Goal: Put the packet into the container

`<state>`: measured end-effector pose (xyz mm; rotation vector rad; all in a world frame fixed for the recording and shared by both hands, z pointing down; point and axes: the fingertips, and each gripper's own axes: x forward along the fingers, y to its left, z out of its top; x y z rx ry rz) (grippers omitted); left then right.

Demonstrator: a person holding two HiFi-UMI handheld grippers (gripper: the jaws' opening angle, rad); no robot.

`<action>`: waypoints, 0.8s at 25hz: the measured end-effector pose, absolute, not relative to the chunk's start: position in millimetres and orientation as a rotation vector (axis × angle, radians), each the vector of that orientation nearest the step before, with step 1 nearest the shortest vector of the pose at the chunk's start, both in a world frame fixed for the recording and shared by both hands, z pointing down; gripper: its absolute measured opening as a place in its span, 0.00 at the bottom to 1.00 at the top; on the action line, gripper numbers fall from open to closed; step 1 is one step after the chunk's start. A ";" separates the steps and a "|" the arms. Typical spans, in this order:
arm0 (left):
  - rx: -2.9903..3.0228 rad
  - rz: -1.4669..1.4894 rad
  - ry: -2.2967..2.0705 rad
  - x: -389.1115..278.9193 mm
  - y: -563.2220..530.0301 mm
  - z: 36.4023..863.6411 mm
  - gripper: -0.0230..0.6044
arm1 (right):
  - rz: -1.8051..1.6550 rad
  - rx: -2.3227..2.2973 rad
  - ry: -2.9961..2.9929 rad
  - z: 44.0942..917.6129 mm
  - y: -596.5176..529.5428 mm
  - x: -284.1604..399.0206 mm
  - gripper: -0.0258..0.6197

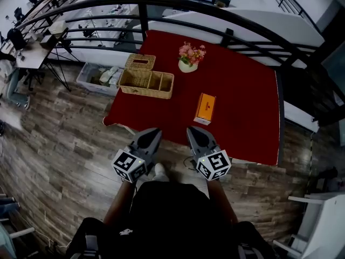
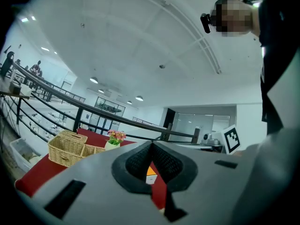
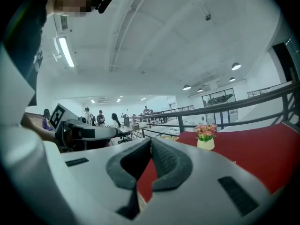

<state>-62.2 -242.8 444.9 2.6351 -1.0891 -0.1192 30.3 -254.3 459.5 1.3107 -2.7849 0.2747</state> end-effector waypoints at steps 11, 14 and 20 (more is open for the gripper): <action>2.651 -0.052 -1.101 -96.3 -315.4 464.3 0.05 | 0.323 1.322 -2.730 478.5 -327.2 0.5 0.07; 2.644 -0.062 -1.097 -96.8 -327.5 466.3 0.05 | 0.325 1.349 -2.703 480.1 -341.6 5.7 0.07; 2.615 -0.084 -1.108 -89.2 -357.9 466.5 0.05 | 0.351 1.398 -2.624 495.6 -372.9 31.3 0.07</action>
